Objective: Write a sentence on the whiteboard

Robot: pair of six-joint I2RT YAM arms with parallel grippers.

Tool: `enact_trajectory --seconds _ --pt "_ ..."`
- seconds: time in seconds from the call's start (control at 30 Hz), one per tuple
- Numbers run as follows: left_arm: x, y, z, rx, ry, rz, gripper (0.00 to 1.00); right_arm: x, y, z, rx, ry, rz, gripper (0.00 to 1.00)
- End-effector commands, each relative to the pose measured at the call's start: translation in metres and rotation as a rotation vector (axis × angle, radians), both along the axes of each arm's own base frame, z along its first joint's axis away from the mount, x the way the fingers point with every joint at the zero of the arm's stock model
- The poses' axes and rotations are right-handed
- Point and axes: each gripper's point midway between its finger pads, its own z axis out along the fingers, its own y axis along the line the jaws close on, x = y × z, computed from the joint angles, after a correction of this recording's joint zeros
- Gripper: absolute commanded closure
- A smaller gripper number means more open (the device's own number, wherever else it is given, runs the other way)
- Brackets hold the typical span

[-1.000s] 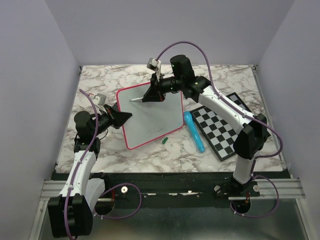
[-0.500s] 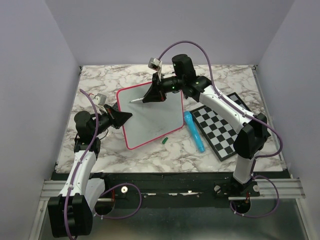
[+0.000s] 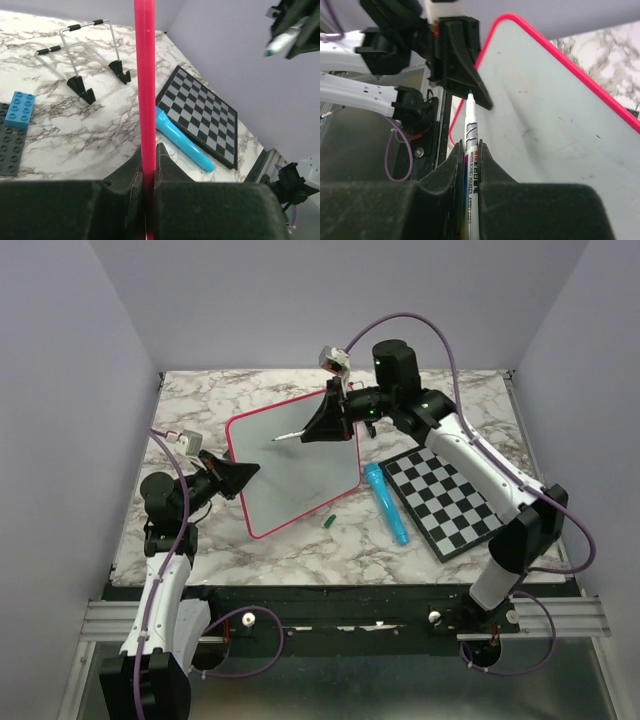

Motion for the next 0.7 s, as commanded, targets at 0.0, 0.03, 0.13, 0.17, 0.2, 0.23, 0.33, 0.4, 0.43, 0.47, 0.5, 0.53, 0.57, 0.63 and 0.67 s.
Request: enact_trajectory --seconds 0.0,0.03,0.13,0.17,0.2,0.23,0.33,0.4,0.43,0.47,0.5,0.53,0.57,0.63,0.67 --pt "-0.012 -0.005 0.06 -0.093 -0.171 -0.037 1.0 -0.034 -0.03 0.052 0.064 -0.066 0.055 0.99" --pt "-0.015 -0.007 0.068 -0.104 -0.196 -0.055 1.0 -0.04 -0.035 0.057 0.07 -0.071 0.066 0.99" --pt "-0.019 -0.013 0.075 -0.164 -0.192 -0.093 1.0 -0.052 -0.053 0.071 0.074 -0.103 0.056 0.99" --pt "-0.02 -0.016 0.075 -0.176 -0.188 -0.102 1.0 -0.057 -0.06 0.077 0.08 -0.122 0.048 0.99" --pt "-0.023 -0.024 0.076 -0.198 -0.178 -0.13 1.0 -0.056 -0.067 0.076 0.071 -0.127 0.032 0.99" --pt "-0.02 -0.027 0.076 -0.207 -0.183 -0.133 1.0 -0.056 -0.073 0.077 0.067 -0.133 0.015 0.99" --pt "-0.02 -0.064 0.065 -0.229 -0.144 -0.207 1.0 -0.056 -0.094 0.08 0.063 -0.159 -0.041 0.99" --pt "-0.012 -0.075 0.059 -0.25 -0.13 -0.182 1.0 -0.056 -0.108 0.076 0.054 -0.17 -0.08 0.99" --pt "-0.01 -0.085 0.057 -0.268 -0.137 -0.195 1.0 -0.055 -0.112 0.072 0.047 -0.168 -0.094 0.99" --pt "-0.009 -0.09 0.051 -0.28 -0.125 -0.195 1.0 -0.055 -0.117 0.07 0.042 -0.174 -0.109 0.99" --pt "-0.002 -0.09 0.051 -0.302 -0.126 -0.166 1.0 -0.055 -0.121 0.058 0.021 -0.166 -0.121 1.0" --pt "0.002 -0.096 0.048 -0.319 -0.127 -0.17 1.0 -0.057 -0.127 0.058 0.014 -0.187 -0.146 0.99" --pt "-0.001 -0.106 0.046 -0.329 -0.119 -0.192 1.0 -0.057 -0.131 0.055 0.003 -0.196 -0.162 0.99" --pt "0.007 -0.116 0.038 -0.339 -0.103 -0.182 1.0 -0.057 -0.143 0.044 -0.024 -0.204 -0.202 0.99" --pt "0.005 -0.125 0.038 -0.338 -0.11 -0.195 1.0 -0.056 -0.148 0.04 -0.031 -0.202 -0.215 0.99"
